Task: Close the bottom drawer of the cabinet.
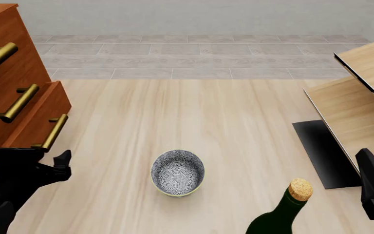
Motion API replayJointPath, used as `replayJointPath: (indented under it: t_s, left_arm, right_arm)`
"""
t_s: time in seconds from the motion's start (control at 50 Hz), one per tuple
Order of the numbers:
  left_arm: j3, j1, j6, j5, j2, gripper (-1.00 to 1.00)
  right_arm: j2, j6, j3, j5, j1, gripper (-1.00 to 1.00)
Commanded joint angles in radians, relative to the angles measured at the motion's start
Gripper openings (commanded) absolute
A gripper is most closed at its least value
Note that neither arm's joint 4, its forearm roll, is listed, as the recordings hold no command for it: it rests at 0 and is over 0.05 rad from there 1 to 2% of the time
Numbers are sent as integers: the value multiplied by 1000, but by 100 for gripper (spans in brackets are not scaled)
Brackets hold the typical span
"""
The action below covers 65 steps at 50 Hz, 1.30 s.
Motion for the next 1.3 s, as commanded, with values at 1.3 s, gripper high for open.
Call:
replayJointPath:
  t_s: [1.3]
  left_arm:
    - [7,129,123,-105,84,100]
  right_arm:
    - [0,-5,1,-4,-1,100]
